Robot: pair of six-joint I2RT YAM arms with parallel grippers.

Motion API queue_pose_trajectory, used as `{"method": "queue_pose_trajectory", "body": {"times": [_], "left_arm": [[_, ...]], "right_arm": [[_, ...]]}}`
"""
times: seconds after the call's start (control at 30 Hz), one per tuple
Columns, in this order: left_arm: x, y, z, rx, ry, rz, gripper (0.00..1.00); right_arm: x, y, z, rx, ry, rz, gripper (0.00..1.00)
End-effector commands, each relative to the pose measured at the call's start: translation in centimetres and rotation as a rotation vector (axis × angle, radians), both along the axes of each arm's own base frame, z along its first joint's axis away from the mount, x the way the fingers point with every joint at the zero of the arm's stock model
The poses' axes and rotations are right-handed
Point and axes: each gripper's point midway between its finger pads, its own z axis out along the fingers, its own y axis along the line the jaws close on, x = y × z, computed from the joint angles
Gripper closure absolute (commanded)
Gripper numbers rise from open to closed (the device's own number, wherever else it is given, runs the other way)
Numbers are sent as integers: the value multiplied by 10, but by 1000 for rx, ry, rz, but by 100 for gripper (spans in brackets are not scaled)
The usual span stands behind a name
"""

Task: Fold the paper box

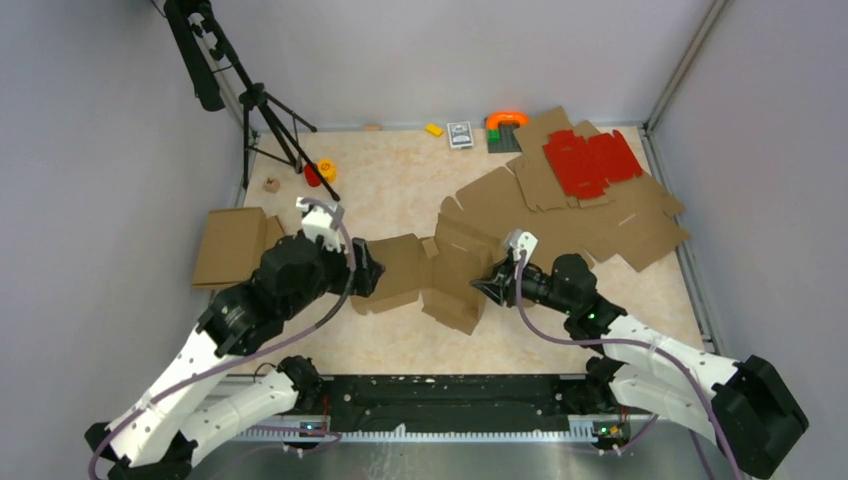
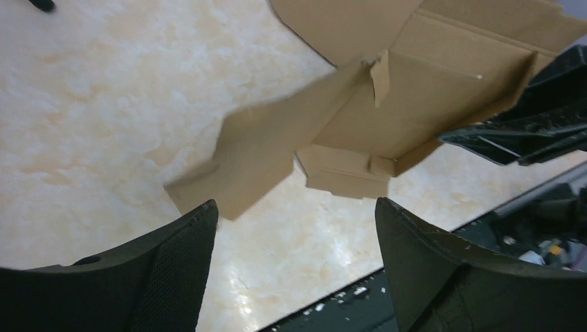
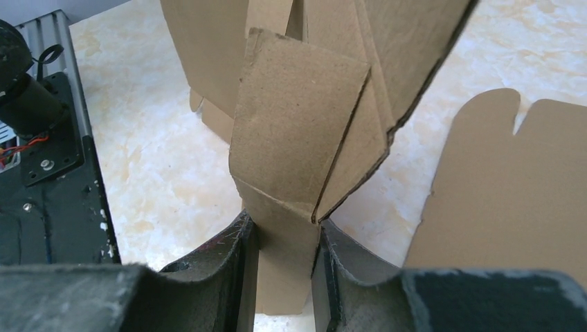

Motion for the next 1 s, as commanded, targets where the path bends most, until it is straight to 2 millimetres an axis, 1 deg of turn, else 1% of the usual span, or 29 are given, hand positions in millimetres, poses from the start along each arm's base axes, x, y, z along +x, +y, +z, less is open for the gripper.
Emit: {"method": "queue_pose_trajectory", "body": {"times": [0.0, 0.1, 0.17, 0.23, 0.27, 0.37, 0.47, 0.57, 0.7, 0.83, 0.97], "left_arm": [[-27, -9, -18, -192, 100, -10, 17], [-36, -14, -36, -243, 146, -24, 19], [-40, -23, -51, -272, 186, -51, 21], [-46, -36, -70, -310, 245, -89, 25], [-45, -43, -77, -336, 257, -97, 27], [-43, -52, -105, -380, 304, -70, 34], [-38, -54, -128, -412, 326, -9, 38], [-34, -53, -148, -431, 335, 63, 40], [-30, -61, -164, -452, 344, 114, 39], [-29, -77, -171, -477, 341, 147, 40], [-25, -93, -176, -558, 332, 196, 53]], "right_arm": [[5, -4, 11, -3, -76, -56, 74], [9, -5, 8, -34, -88, -84, 74], [10, -5, 4, -64, -99, -101, 74], [11, -3, 1, -92, -106, -125, 75], [12, -3, 1, -103, -112, -136, 75], [10, -1, -2, -116, -105, -148, 75], [8, -1, -4, -115, -98, -163, 75], [7, -2, -4, -120, -92, -183, 75], [8, -5, -4, -119, -79, -235, 75], [7, -3, -1, -99, -60, -279, 75], [7, -1, 1, -81, -49, -321, 76]]}}
